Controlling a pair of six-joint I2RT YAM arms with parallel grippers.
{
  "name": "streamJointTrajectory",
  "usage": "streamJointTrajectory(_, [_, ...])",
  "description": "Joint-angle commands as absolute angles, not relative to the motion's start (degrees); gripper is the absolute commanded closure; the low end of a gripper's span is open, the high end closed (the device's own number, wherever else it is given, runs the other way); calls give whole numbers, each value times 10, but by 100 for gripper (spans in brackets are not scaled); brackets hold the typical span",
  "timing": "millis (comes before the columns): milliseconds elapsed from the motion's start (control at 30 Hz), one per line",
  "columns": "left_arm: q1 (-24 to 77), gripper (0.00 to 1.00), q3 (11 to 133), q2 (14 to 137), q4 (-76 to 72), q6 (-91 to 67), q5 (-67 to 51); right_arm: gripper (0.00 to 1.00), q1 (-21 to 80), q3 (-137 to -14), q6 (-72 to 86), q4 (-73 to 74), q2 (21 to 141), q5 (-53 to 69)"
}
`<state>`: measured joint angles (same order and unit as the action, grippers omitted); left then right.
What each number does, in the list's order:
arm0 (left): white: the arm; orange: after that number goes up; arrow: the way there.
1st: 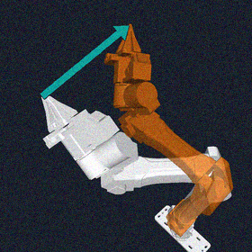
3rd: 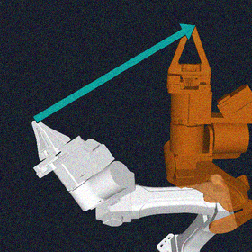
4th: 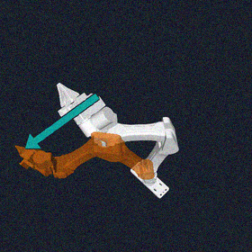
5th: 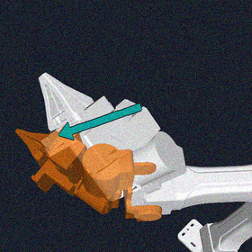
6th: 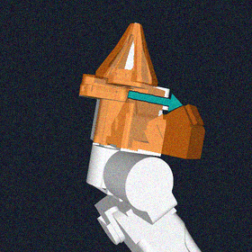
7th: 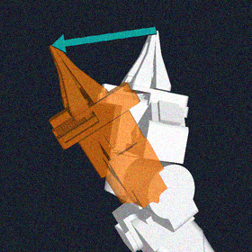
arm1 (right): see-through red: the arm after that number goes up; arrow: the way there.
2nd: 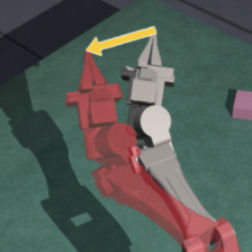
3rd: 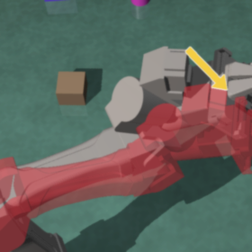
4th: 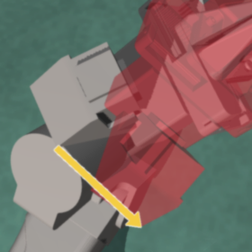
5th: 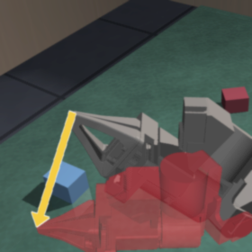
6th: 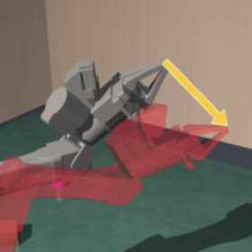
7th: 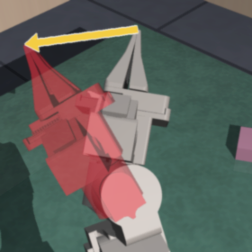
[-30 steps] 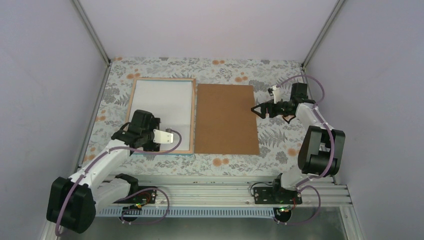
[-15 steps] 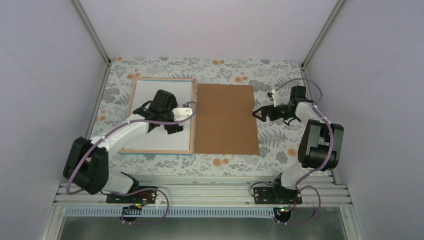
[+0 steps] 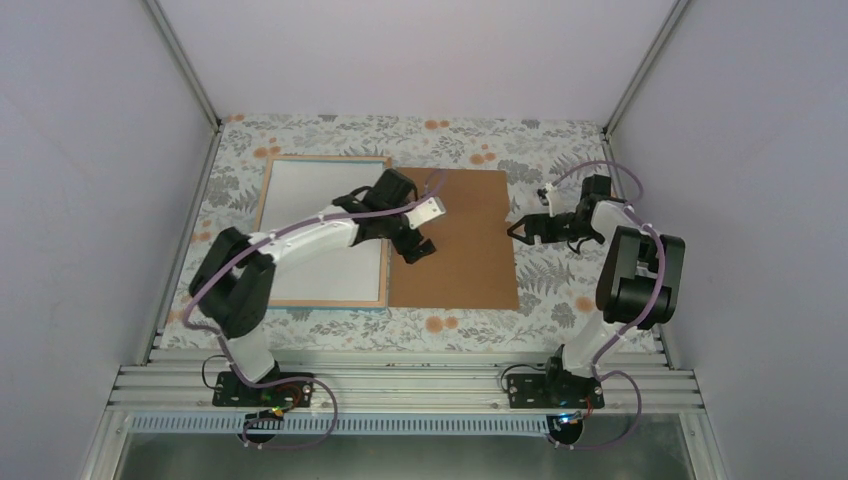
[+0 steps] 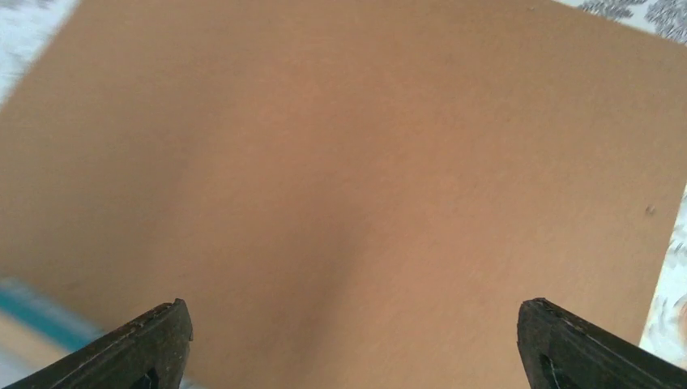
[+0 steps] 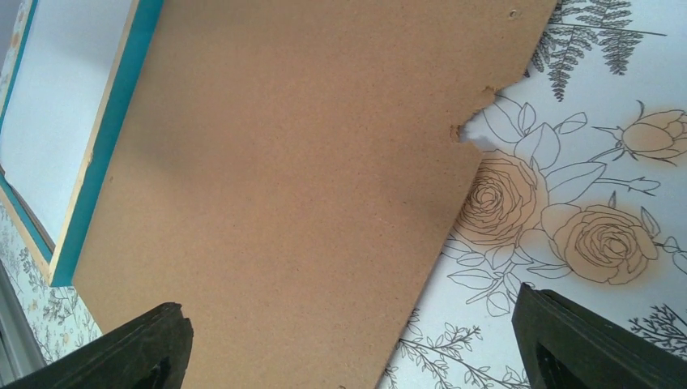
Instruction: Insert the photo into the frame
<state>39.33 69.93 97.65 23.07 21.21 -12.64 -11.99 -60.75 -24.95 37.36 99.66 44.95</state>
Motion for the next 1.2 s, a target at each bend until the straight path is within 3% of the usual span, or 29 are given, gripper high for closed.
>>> streamJointTrajectory(0, [409, 0, 742, 1044, 226, 84, -145, 2, -129, -625, -241, 383, 1005, 451])
streamJointTrajectory(367, [404, 0, 778, 1117, 217, -48, -68, 3, -140, -649, -202, 395, 1024, 503])
streamJointTrajectory(600, [358, 0, 781, 1155, 220, -107, -95, 3, -143, -650, -179, 400, 1046, 561])
streamJointTrajectory(1167, [330, 0, 759, 1172, 229, -223, -56, 4, -137, -626, -80, 350, 1109, 497])
